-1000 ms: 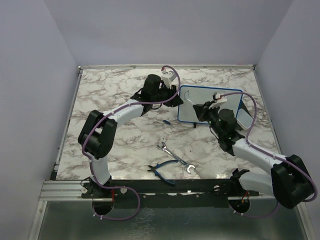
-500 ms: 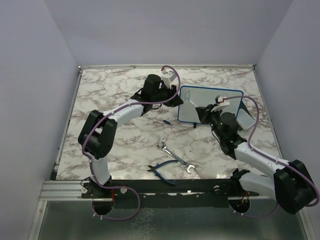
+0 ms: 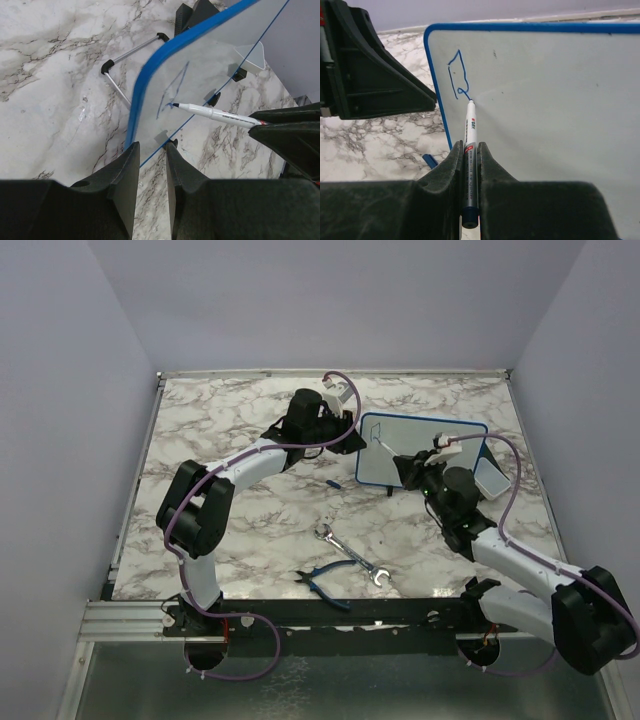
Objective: Write a sentence on the whiteboard
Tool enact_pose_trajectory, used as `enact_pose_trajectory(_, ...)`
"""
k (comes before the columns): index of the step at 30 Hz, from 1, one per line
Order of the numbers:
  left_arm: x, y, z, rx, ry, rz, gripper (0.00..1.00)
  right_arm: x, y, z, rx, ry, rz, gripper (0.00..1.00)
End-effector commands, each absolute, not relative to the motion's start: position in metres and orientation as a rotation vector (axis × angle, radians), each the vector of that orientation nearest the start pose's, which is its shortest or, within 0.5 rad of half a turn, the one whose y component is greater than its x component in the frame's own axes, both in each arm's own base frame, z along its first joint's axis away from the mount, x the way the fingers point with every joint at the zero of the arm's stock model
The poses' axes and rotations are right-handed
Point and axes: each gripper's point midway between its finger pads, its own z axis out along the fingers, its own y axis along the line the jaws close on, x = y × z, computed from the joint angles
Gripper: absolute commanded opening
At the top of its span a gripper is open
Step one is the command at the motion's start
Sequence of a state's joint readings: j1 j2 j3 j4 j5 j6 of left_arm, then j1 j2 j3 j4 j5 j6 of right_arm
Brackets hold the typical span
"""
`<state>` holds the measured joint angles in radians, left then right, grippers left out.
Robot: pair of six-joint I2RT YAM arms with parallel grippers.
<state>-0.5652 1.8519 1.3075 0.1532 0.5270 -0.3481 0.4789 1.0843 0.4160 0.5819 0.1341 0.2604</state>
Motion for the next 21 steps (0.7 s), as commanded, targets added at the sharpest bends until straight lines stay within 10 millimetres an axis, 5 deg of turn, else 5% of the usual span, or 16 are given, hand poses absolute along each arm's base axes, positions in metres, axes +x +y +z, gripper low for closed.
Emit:
enact_pose_trajectory(1,0.390,-0.364,0.182,0.602,1.962,-1.080,0.28,0.324,0.165,0.193,-0.132,1.635,0.491,0.01)
enact_pose_trajectory(5,0.391,-0.363,0.186,0.598,1.954,-1.076,0.29,0.316,0.171,0.204,-0.164,1.611,0.540,0.01)
enact_pose_trajectory(21,0.390,-0.366,0.180,0.607,1.966,-1.102,0.30,0.333,0.182,0.200,-0.183,1.632,0.540,0.01)
